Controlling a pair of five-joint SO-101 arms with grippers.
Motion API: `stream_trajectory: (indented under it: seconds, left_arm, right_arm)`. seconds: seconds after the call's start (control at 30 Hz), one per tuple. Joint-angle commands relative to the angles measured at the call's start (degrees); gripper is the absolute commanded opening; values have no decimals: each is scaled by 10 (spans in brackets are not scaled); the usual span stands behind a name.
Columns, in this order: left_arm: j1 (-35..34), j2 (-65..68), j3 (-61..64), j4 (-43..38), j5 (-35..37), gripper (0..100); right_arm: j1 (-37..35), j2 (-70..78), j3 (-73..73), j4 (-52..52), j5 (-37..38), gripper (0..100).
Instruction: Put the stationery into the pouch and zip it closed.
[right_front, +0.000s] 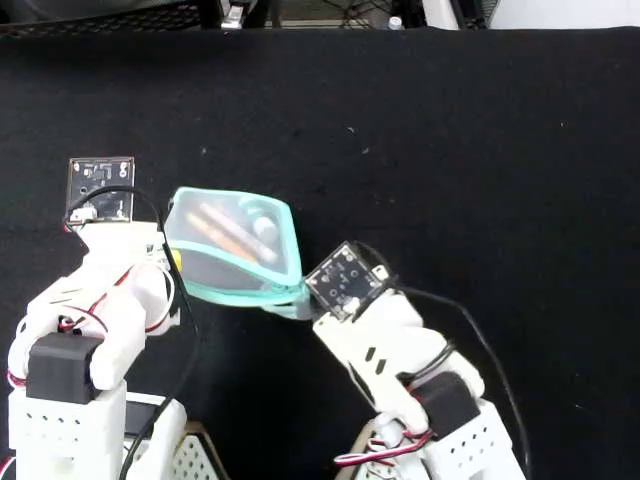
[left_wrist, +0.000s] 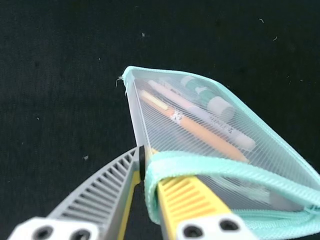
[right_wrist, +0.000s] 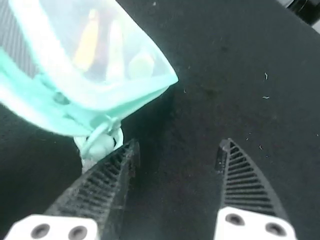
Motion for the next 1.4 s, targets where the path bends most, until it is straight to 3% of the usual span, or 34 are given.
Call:
stream_trajectory:
  seconds: [0.0,0.57,1.07,1.2,1.37]
  left_arm:
    - [-3,-7,-3,-20,-2,30]
    - [0,-7,-3,-17,-2,30]
    - [0,-12,6,-16,-1,30]
    - [1,-12,6,-16,-1,30]
    - [0,-8,7,-18,-1,30]
  right_arm:
    - [6,23,3,-26,-5,263]
    - [18,18,-85,87,-36,265]
    - [-93,18,-29,55,-66,322]
    - [-54,18,-30,55,-65,322]
    - [66,17,-50,59,-66,322]
